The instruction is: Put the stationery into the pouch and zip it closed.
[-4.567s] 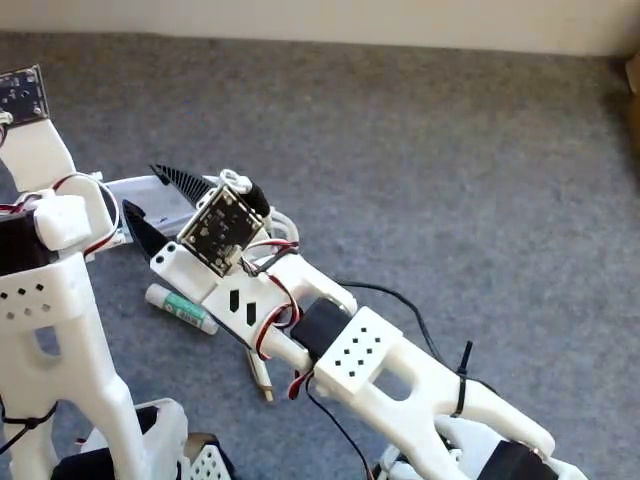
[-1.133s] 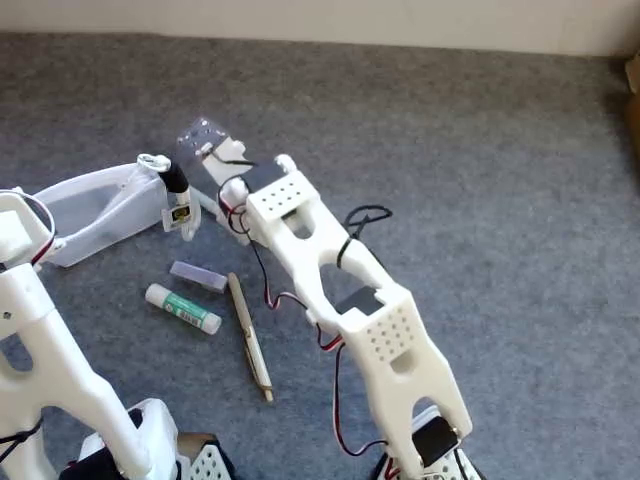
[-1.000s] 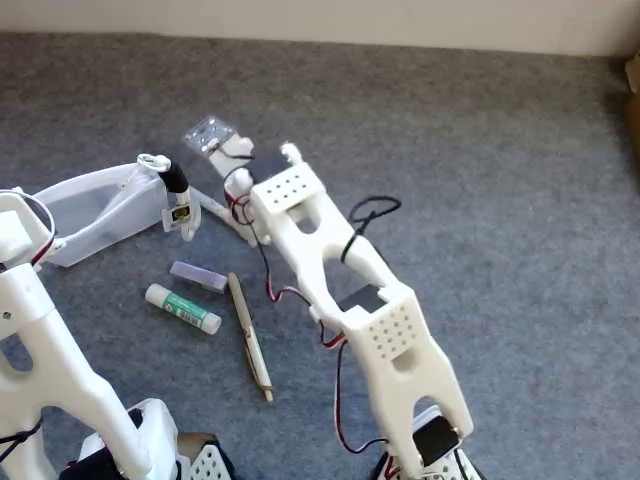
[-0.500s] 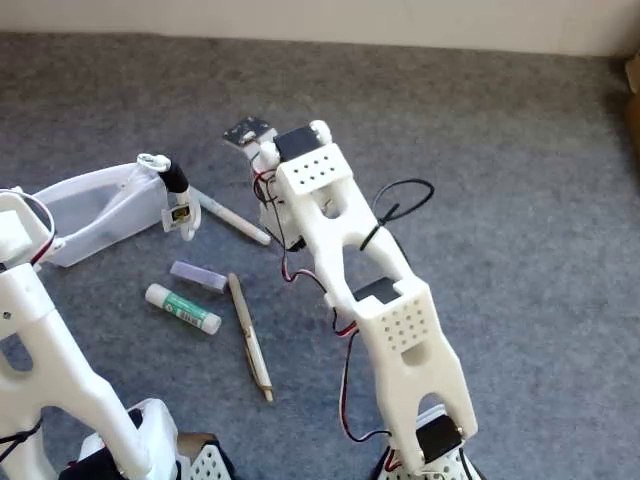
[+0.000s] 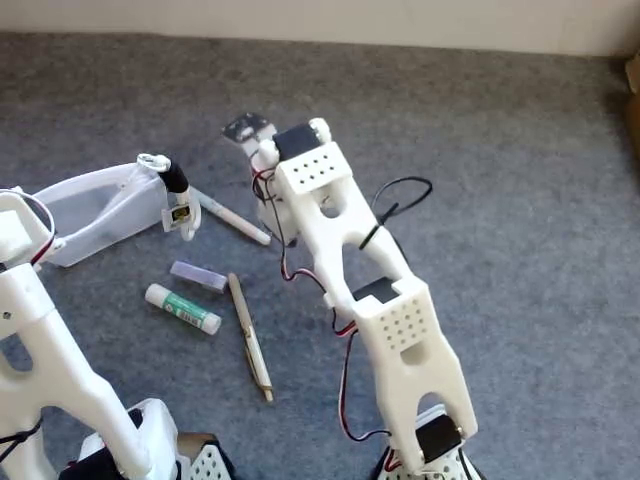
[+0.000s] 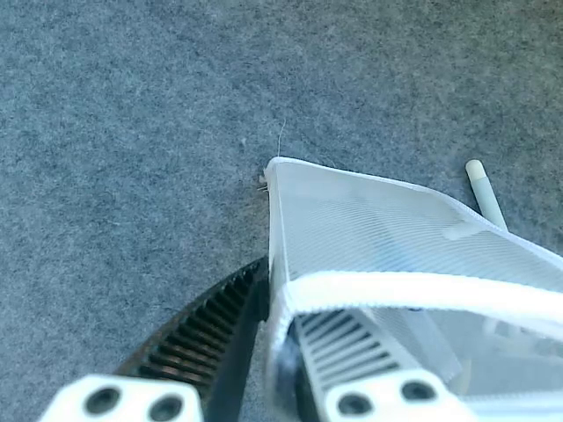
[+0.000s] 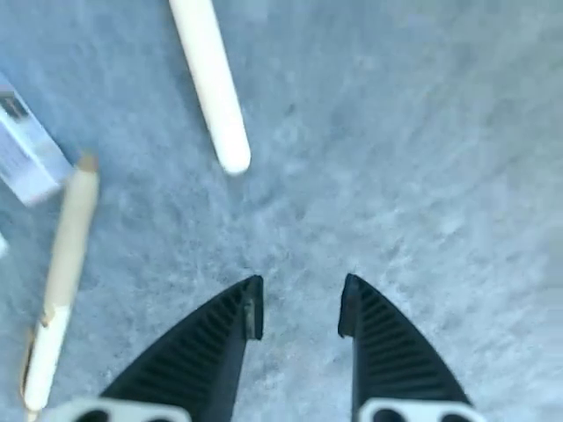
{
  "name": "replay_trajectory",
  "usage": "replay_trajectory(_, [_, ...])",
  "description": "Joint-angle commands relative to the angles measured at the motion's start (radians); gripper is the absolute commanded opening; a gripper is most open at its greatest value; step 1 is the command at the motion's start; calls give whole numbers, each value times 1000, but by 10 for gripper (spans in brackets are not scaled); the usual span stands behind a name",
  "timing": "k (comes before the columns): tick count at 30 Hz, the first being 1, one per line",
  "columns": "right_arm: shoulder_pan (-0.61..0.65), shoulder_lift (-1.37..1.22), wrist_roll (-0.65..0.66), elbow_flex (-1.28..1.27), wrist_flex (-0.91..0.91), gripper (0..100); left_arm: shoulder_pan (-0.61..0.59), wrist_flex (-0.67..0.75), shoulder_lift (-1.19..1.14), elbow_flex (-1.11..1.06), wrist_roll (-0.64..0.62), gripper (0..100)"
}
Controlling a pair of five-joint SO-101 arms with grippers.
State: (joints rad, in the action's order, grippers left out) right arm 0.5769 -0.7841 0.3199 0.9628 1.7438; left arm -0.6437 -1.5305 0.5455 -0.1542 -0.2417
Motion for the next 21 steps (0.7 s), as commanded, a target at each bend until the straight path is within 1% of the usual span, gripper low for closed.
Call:
replay_trajectory(1, [39,16,5,166,13,142,-12,26,4,-1,-14,27])
replay_trajectory(4, [54,12,5,216,-65,142,-12,26,4,-1,-12,27])
replay_trajectory(10, [96,-76,5,176,-255,142,-12,26,4,-1,-9,27])
replay_trajectory(14, [128,-174,5,176,-312,142,-12,26,4,-1,-9,27])
replay_trajectory(21, [133,-257,5,177,-421,145,-12,28,4,-1,-9,27])
